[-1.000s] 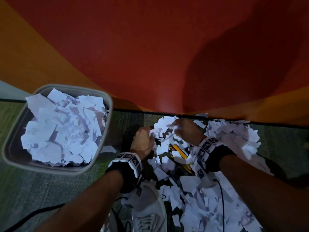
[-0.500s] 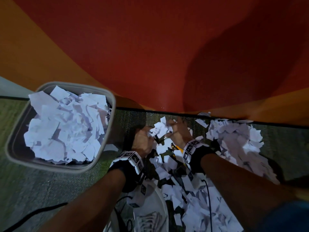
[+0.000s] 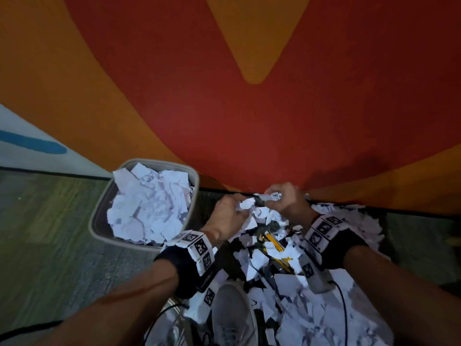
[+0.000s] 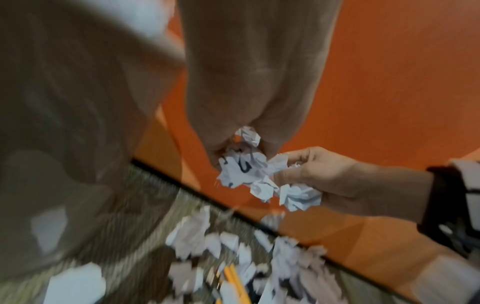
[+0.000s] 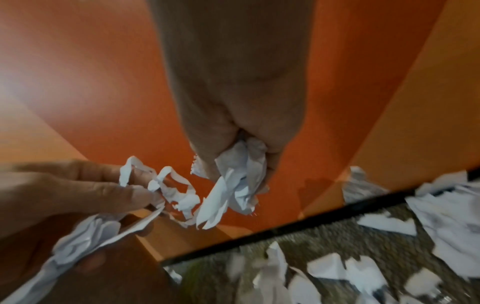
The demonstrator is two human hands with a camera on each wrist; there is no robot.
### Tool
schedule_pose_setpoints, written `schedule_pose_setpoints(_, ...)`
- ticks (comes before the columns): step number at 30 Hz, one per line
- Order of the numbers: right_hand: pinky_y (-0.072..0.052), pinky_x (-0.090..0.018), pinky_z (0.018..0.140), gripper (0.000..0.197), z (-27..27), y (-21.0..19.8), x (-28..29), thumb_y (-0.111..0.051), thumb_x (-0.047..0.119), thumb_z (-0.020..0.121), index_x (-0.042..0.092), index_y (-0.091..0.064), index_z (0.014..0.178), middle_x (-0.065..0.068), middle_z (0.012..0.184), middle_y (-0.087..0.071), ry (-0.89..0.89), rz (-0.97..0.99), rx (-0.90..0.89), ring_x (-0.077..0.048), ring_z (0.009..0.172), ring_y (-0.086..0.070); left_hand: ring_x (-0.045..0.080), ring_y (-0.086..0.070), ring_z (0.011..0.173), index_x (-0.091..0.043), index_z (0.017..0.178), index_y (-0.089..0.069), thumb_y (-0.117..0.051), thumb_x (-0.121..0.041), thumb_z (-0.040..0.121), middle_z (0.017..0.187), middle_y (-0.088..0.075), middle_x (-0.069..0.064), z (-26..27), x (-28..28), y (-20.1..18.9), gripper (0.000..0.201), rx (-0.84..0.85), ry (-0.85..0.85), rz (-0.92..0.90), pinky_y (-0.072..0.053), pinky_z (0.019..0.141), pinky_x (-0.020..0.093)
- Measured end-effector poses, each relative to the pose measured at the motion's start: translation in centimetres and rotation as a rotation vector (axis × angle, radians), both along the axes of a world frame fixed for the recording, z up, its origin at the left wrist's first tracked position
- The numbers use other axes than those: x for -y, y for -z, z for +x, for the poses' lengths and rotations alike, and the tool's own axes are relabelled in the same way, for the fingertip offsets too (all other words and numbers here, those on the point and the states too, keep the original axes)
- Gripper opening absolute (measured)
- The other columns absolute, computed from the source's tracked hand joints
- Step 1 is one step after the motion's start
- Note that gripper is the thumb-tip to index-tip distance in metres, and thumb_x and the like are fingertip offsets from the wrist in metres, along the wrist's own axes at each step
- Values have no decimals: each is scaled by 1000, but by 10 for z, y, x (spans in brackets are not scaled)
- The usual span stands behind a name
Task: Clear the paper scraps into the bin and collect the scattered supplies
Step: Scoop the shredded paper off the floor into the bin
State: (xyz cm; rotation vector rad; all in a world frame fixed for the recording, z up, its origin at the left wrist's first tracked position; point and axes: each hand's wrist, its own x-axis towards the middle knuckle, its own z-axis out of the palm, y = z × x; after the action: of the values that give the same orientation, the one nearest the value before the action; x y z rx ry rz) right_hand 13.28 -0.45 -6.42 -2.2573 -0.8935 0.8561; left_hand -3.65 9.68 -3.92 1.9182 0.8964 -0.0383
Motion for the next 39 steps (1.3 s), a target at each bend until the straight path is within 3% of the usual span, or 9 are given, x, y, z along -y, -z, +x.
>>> schedule_pose_setpoints(4, -48, -24, 56, 15, -17, -60, -1, -75, 23, 82, 28, -73, 96, -2, 97, -73, -15, 62, 57, -18, 74, -66, 10, -56, 105, -16, 126, -60, -61, -20, 98, 118, -59, -7, -21, -4, -69, 28, 73, -23, 51, -42, 84, 21)
schedule_pose_setpoints(8, -55, -31, 71, 17, -45, -110, -14, -75, 21, 84, 28, -72, 99, -2, 106, -70, -60, 135, 42, -22, 91, -70, 18, -58, 90, -13, 128, -56, -59, -20, 99, 107, -60, 3, -50, -20, -126, 30, 49, -88, 160, -45, 61, 24)
schedule_pose_setpoints(13, -39, -13, 38, 16, -91, -142, -53, -74, 15, 84, 21, -75, 100, -3, 96, -70, -122, 257, -7, -12, 58, -61, 16, -62, 85, -9, 138, -53, -58, -22, 99, 117, -61, 4, -96, -69, -162, 42, -94, -128, 307, -48, 63, 16)
schedule_pose_setpoints(17, -40, -12, 43, 16, -127, -140, -95, -75, 19, 82, 25, -74, 97, -5, 105, -70, -179, 282, -15, -15, 74, -66, 25, -57, 121, -9, 142, -49, -61, -25, 98, 144, -53, 13, -131, -103, -159, 49, -123, -228, 311, -45, 87, 24)
schedule_pose_setpoints(20, -54, -24, 61, 18, -151, -130, -123, -76, 21, 81, 32, -71, 94, -5, 116, -63, -184, 273, -25, -23, 93, -65, 25, -65, 105, -9, 145, -46, -62, -24, 97, 136, -58, 17, -147, -113, -143, 52, -102, -303, 233, -51, 79, 26)
schedule_pose_setpoints(23, -58, -42, 79, 20, -169, -116, -144, -75, 25, 81, 30, -70, 100, -7, 115, -66, -170, 262, -14, -27, 95, -66, 21, -68, 79, -13, 142, -48, -65, -23, 95, 104, -69, 10, -155, -117, -125, 50, -69, -399, 69, -54, 56, 25)
schedule_pose_setpoints(30, -40, -49, 108, 68, -193, -94, -152, -58, 64, 83, 34, -42, 142, -3, 148, -40, -331, 110, -53, -25, 136, -41, 25, -63, 107, -18, 151, -35, -63, -12, 94, 116, -63, 8, -167, -116, -107, 64, -10, -451, -191, -58, 84, 43)
schedule_pose_setpoints(35, -40, -32, 104, 72, -169, -113, -128, -66, 51, 87, 38, -32, 149, 14, 142, -42, -536, 189, -15, -9, 129, -43, 17, -64, 78, -21, 151, -36, -60, -12, 96, 126, -60, 11, -179, -118, -127, 61, -106, -216, 110, -54, 64, 26)
schedule_pose_setpoints(39, -46, -32, 99, 73, -147, -123, -113, -75, 31, 81, 38, -40, 145, 8, 130, -49, -594, 169, 117, -11, 116, -52, 23, -53, 124, -15, 150, -38, -60, -19, 97, 149, -46, 11, -185, -113, -130, 58, -134, -50, 356, -43, 98, 30)
